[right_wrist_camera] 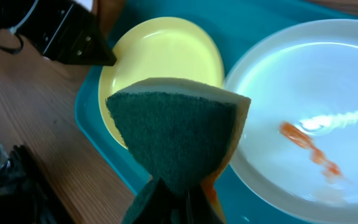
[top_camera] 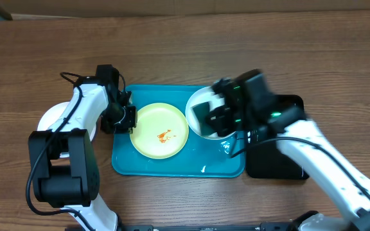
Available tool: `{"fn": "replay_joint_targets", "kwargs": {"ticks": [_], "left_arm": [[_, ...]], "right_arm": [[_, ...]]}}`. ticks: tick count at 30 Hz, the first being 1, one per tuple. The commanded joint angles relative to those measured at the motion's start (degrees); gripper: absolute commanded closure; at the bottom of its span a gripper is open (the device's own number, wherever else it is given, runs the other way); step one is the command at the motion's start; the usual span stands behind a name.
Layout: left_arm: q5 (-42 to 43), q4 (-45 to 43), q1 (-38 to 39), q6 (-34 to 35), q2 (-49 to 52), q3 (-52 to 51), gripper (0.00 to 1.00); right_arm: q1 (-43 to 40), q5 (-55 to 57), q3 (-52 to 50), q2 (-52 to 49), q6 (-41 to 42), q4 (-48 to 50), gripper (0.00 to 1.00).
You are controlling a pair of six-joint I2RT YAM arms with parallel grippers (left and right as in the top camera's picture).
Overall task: Clean dirty plates on tray and stack at the side
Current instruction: 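Hold yellow plate with left gripper and scrub it with right sponge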
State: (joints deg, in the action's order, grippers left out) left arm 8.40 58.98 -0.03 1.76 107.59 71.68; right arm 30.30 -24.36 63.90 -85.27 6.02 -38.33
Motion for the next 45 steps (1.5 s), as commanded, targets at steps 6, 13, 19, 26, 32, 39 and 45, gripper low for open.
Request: {"fn": "replay_joint_targets", "kwargs": {"ticks": [6,13,19,26,32,39,45], "left_arm": [[-0.2,1.0,3.3,1.2,0.3,0.8,0.96],[0.2,1.0,4.2,1.7,0.3,0.8,0.96],[0.2,0.9,4.2,1.7,0.3,0.8,0.96],[0.4,1.0,4.2,2.1,0.3,0.8,0.96],[0.4,1.0,4.2,2.1,0.3,0.8,0.96],[0.5,1.0,4.2,2.1,0.3,0.8,0.96],[0.5,1.1,4.2,2.1,0.3,0.8,0.96]], "right_arm": [[9.9,3.3,0.2,-10.1,8.0,10.0,0.96],[14.3,7.4,0.2,-15.3,9.1,15.6,0.96],[17.0,8.1,0.2,-18.4,9.3,17.5,0.96],[18.9,13.6,0.2,-18.7,9.2,19.1,0.96],[19.3,14.2,0.2,-19.9,9.0,20.3,0.96],[21.1,13.8,0.2,-22.2,9.0,23.2,0.96],[21.6,16.8,0.2,-23.3,8.6,24.0,0.96]]}}
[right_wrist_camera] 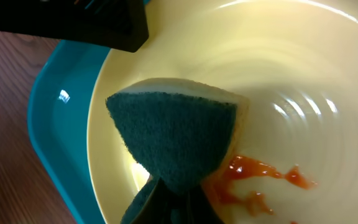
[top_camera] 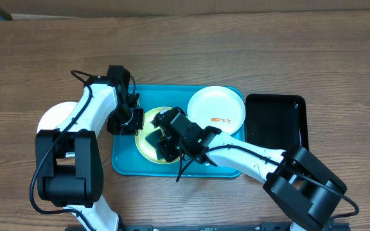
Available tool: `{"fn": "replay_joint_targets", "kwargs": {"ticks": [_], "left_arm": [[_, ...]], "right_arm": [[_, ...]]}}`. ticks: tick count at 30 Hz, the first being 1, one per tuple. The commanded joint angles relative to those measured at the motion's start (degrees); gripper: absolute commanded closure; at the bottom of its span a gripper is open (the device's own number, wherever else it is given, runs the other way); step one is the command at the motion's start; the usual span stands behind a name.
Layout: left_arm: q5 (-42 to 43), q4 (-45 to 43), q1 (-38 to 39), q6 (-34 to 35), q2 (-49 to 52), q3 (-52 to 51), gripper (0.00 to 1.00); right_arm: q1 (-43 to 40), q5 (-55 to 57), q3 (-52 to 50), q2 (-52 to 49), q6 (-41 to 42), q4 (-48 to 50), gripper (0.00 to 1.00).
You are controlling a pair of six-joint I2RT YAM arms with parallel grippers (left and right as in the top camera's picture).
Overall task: Clean dirty plates on tray and stack at the side
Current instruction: 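Hold yellow plate with left gripper and scrub it with right sponge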
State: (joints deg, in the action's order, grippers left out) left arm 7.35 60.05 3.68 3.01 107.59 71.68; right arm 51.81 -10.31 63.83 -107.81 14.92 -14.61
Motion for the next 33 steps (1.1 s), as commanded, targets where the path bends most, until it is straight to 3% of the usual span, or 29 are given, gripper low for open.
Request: {"fn": "replay_joint_targets", "kwargs": {"ticks": [1,7,26,33], "left_arm": [[1.5,0.0,0.5,0.9,0.3,0.8,0.96],[1.4,0.6,0.5,0.9,0.3,0.8,0.96],[1.2,0.9,0.5,0.9,0.3,0.8,0.96],[1.2,1.2,0.5,0.9,0.3,0.8,0.96]], "right_arm": [[-0.1,4.9,0.3,-1.0,-0.2,-0.4,0.96],[-2.4,14.8,0.3,-1.8,1.9,-4.6,0.96],[-6.4,14.7,4.4,-1.9,3.4,-7.8,0.96],[-6.6,14.6,4.4,-2.6,2.9,-0.5,0.96]]}}
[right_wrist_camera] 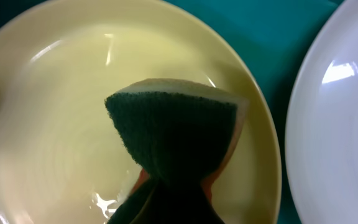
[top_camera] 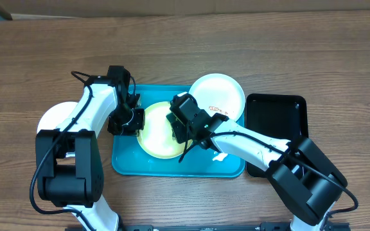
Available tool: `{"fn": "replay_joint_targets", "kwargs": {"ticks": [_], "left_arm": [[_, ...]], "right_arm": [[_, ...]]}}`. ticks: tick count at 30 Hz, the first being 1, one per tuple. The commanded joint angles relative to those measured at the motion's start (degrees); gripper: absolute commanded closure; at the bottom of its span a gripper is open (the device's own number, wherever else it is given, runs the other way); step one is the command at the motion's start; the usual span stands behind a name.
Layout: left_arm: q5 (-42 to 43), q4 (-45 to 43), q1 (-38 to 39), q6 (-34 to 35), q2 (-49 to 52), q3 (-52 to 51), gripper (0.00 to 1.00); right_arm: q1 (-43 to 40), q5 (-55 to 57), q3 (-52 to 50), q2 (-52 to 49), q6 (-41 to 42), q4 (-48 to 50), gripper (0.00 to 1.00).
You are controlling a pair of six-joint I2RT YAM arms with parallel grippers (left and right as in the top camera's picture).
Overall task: Clean dirty plates on tray and stack at the side
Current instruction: 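Hold yellow plate with left gripper and scrub it with right sponge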
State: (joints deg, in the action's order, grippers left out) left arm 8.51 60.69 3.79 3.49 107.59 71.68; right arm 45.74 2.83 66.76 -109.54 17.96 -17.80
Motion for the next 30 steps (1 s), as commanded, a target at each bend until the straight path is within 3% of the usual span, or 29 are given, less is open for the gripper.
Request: {"fn": "replay_joint_targets", "kwargs": {"ticks": [1,9,20,30], "left_arm": [[0.0,0.5,0.4,0.4,0.3,0.8,0.96],[0.0,0.5,0.4,0.4,0.3,0.8,0.96],[-0.2,0.4,0.4,0.3,0.3,0.8,0.96],[-0.1,0.3,0.4,0.4,0.3,0.8,0.96]], "right_arm": [[-0.5,1.5,1.5,-0.9,-0.5,4.1,0.96],[-0.5,2.5,1.5,-0.1,-9.7,11.2,0.96],[-2.3,2.3,1.5,10.9,-8.2,0.2,0.96],[-2.0,-3.8,1.4,6.2,-6.4,-2.7,0.96]]}}
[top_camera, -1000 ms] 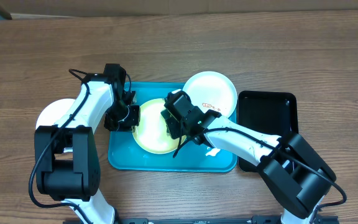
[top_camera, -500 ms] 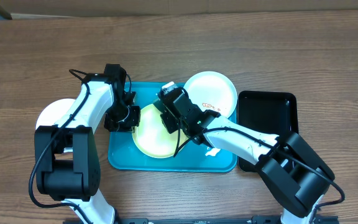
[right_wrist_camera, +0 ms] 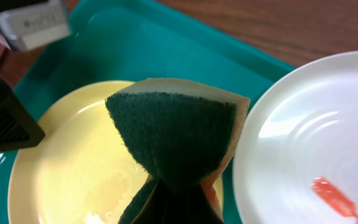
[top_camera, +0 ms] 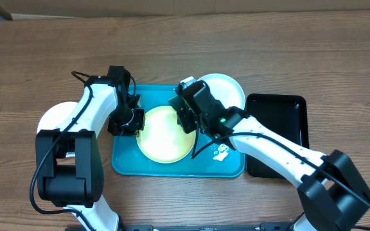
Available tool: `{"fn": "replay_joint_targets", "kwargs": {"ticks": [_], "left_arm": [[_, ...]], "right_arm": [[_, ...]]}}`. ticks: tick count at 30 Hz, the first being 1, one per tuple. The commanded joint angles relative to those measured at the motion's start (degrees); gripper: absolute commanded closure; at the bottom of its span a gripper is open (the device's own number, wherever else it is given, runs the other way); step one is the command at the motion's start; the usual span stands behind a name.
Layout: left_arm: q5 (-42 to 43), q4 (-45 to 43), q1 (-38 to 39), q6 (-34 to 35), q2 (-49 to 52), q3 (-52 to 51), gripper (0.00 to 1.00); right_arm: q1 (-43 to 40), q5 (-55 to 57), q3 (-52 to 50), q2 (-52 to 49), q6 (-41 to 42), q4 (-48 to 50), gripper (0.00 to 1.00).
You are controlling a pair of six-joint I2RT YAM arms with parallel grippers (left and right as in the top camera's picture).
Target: Clean dirty plates on tray and stack at the side
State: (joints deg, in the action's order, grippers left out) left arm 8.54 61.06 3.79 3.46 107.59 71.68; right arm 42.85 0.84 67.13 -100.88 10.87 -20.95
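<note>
A yellow plate (top_camera: 162, 133) lies in the teal tray (top_camera: 124, 163) with a wet sheen and no red smear showing (right_wrist_camera: 73, 174). My right gripper (top_camera: 188, 115) is shut on a folded green and yellow sponge (right_wrist_camera: 176, 134), lifted over the plate's right rim. The white plate (top_camera: 227, 90) at the tray's back right carries a red smear (right_wrist_camera: 334, 196). At the yellow plate's left edge sits my left gripper (top_camera: 130, 120); whether it is open or shut is unclear.
A black tray (top_camera: 281, 138) lies right of the teal tray. A white plate (top_camera: 56, 119) rests on the table at the left, partly under my left arm. Some white drops or bits lie on the teal tray's front right (top_camera: 222, 151).
My right gripper with the sponge has risen and shifted from the yellow plate's middle toward its back right rim. The left gripper has stayed put.
The right gripper held the sponge over the smeared white plate, the yellow plate carrying a red smear. Then the sponge was down by that smear. A second ago the yellow plate looked wet and clean under the sponge; now the sponge is lifted.
</note>
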Motion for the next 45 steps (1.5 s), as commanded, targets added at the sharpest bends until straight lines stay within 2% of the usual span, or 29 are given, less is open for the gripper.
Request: {"fn": "replay_joint_targets", "kwargs": {"ticks": [1,8,15,24,30,38,45], "left_arm": [[-0.2,-0.1,0.4,0.4,0.3,0.8,0.96],[-0.1,-0.2,0.4,0.4,0.3,0.8,0.96],[-0.2,-0.2,0.4,0.6,0.3,0.8,0.96],[-0.2,-0.9,0.4,1.5,0.3,0.8,0.96],[-0.3,-1.1,0.3,1.7,0.3,0.9,0.97],[-5.0,-0.9,0.3,3.4,-0.9,2.0,0.96],[-10.5,-1.2,0.4,4.9,-7.3,4.8,0.96]], "right_arm": [[1.0,-1.9,1.0,-3.5,0.7,0.7,0.96],[1.0,-2.3,1.0,-8.4,0.7,3.3,0.96],[1.4,-12.1,1.1,-10.1,0.9,1.8,0.96],[-0.2,-12.0,1.2,0.3,1.1,0.7,0.96],[-6.0,-10.7,1.2,7.9,1.2,-2.9,0.96],[-18.9,-9.7,1.2,9.6,1.6,-18.4,0.96],[-33.1,-10.0,1.2,9.6,1.6,-30.7,0.96]]}}
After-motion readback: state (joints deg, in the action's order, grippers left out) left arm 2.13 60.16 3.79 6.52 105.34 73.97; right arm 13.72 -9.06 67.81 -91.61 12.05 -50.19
